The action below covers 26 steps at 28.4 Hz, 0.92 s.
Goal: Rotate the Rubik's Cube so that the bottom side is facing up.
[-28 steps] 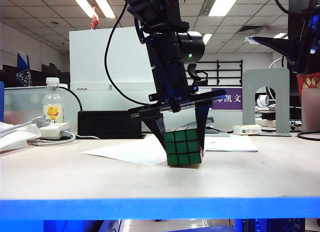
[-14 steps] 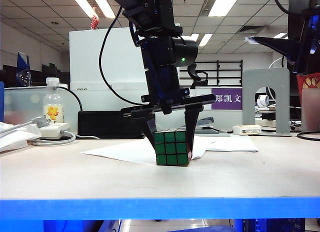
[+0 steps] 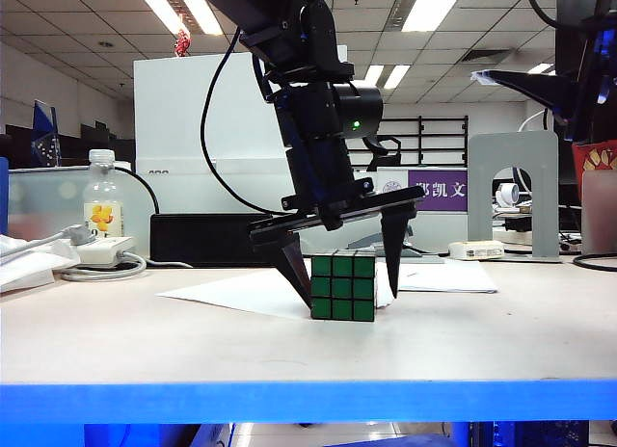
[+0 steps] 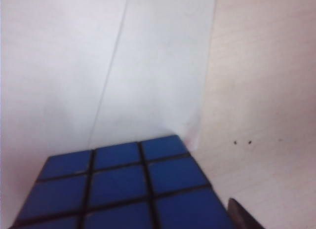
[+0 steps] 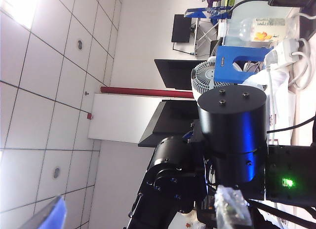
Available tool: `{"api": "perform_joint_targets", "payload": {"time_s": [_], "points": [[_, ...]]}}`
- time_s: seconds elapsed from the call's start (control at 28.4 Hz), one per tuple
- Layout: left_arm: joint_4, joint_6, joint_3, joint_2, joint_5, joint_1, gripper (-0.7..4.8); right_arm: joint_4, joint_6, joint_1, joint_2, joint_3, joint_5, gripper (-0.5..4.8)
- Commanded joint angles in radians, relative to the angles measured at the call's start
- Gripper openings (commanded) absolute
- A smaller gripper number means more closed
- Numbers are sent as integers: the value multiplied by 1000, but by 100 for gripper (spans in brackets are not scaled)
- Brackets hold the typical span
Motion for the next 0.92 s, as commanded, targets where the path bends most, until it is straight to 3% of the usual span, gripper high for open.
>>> {"api": "perform_joint_targets", "payload": {"time_s": [0.04, 0.56, 0.81, 0.92], "points": [[7, 1, -2, 1, 11, -1, 479, 16, -7, 0, -5, 3, -2, 391], [59, 57, 17, -107, -30, 18, 479, 16, -29, 0, -4, 3, 1, 391], [-135, 161, 318, -109, -38, 16, 479, 16, -84, 1, -6, 3, -22, 390], [-217, 215, 463, -119, -105, 16, 479, 16, -124, -1, -33, 3, -29, 386]]}}
